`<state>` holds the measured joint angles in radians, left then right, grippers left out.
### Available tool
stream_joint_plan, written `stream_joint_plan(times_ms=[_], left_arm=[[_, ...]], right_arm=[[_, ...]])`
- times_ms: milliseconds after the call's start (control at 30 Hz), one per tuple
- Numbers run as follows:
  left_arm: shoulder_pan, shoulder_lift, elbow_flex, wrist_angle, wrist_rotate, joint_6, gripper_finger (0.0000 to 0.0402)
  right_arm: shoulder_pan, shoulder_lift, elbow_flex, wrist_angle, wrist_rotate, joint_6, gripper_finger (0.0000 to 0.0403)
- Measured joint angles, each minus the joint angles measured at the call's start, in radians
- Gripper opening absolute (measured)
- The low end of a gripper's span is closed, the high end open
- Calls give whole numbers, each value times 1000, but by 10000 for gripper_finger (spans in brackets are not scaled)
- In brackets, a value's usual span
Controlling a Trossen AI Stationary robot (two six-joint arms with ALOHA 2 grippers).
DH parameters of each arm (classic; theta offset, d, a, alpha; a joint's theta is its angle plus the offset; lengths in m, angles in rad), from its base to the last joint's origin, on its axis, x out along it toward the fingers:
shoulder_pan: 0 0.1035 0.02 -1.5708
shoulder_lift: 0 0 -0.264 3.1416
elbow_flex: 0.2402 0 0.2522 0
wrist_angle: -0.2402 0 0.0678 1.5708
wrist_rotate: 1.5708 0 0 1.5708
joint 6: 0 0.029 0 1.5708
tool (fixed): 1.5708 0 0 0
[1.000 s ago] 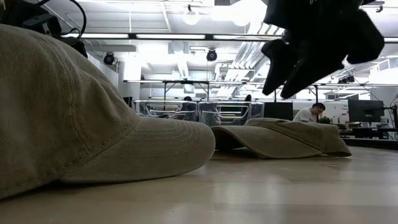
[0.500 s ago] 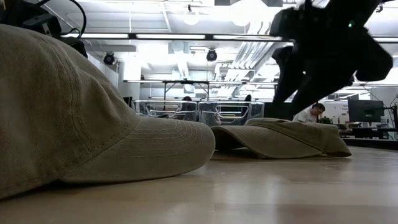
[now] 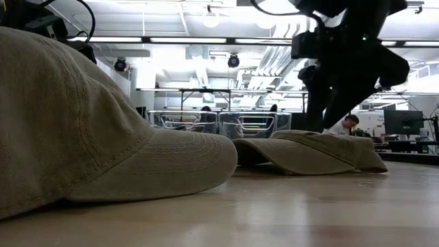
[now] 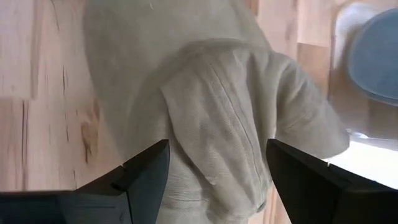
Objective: Pick & Place hat
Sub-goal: Put the top brown cap into the left transparent bin
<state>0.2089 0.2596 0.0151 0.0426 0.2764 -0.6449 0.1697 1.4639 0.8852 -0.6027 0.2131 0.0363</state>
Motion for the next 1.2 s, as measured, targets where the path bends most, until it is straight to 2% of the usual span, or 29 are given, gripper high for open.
stream_joint_plan(times_ms=[333,1200], left_arm=[[0,0,0,0,0,0,0],[0,0,0,0,0,0,0]], right_arm=[[-86,0,0,14,-88,-147,261],[-164,133,0,109,-185,-221,261]])
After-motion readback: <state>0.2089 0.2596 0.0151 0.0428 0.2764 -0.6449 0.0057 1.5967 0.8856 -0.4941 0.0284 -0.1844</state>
